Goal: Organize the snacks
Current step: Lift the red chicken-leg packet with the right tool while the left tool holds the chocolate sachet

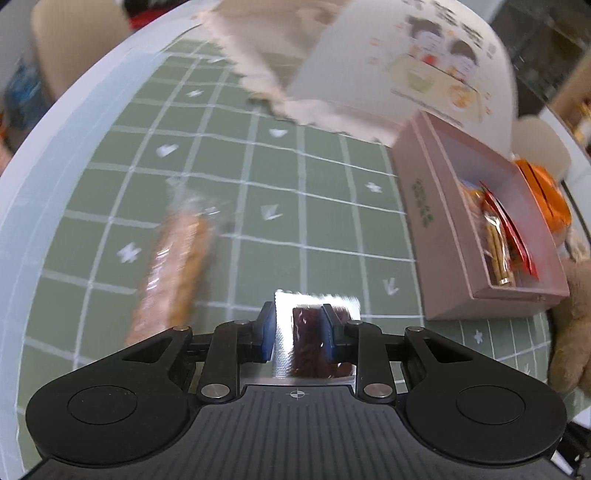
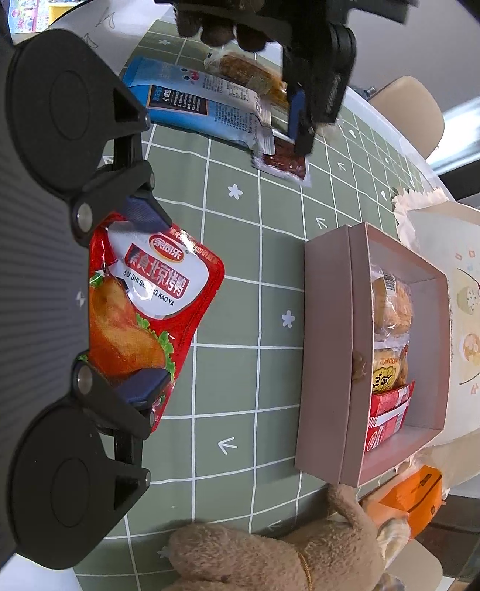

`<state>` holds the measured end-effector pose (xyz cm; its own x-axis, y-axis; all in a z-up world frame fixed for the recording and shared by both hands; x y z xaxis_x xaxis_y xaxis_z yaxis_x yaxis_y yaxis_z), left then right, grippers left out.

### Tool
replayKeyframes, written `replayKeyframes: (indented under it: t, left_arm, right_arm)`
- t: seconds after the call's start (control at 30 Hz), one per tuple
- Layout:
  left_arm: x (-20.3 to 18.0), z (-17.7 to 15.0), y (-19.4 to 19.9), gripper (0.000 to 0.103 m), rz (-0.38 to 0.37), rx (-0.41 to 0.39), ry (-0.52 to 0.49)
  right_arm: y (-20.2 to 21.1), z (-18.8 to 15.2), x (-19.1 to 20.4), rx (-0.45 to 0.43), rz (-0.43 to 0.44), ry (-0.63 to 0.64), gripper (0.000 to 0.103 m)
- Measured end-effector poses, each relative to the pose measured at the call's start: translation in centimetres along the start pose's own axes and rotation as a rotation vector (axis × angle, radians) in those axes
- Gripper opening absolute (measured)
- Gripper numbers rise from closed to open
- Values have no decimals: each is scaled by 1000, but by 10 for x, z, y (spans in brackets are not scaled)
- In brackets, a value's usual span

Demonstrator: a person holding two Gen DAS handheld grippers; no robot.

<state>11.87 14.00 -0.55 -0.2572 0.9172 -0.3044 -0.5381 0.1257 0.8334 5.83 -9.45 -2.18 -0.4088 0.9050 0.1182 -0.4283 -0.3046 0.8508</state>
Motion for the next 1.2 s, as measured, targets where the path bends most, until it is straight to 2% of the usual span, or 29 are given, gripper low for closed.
replayKeyframes:
  t: [0.07,0.2,0.4,0.53,0.6,0.7,0.83,0.9,0.97,1.03,1.13,1.2]
  left_arm:
    - [-14,-5,-3,29,-15,15,-60]
    - [-37,-27,-1,30,-98,58,-144]
    - [-49,-56,8,29,-188,110,-150]
    - [-53,-66,26,30,-141,32,-186]
    - [-58,-67,34,29,-132,-9,-202]
    - [-73,-71,31,30,-137,-12,-257]
    - [-96,-84,11,30,-53,9,-388]
    - [-106,-90,11,35,-32,-9,-450]
    - [-113,-95,9,55,-52,5,-488]
    - [-115,-96,7,57,-64,14,-501]
    - [-109,-89,8,54,-74,13,-456]
    - [-101,-83,5,51,-11,-12,-440]
  right_arm:
    - [0,0,-1,2,5,3,82]
    - [-1,0,-3,6,16,19,82]
    - [-2,3,-17,-1,-19,17,82]
    - [3,2,-19,0,-53,59,82]
    - [9,-1,-18,8,-21,88,82]
    - [16,-12,-11,32,48,124,82]
    - [21,-20,-4,44,51,176,82]
    - [20,-21,-4,46,36,177,82]
    - [20,-22,-5,42,35,165,82]
    - [21,-24,-5,37,34,160,83]
    - [21,-27,-6,28,33,162,84]
    - [21,-29,-7,19,29,158,86]
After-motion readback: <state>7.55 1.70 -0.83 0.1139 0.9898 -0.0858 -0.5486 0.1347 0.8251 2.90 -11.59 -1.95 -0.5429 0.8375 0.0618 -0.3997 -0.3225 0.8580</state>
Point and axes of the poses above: each gripper's, at about its wrist camera, not at the fingertips, and y roughly against the way its jaws point, x to its left, z to its top, the point moved 4 cm from there along -y, roughly the way its jaws point, and after that the axes turned 5 degrees about y, right-handed, at the moved point
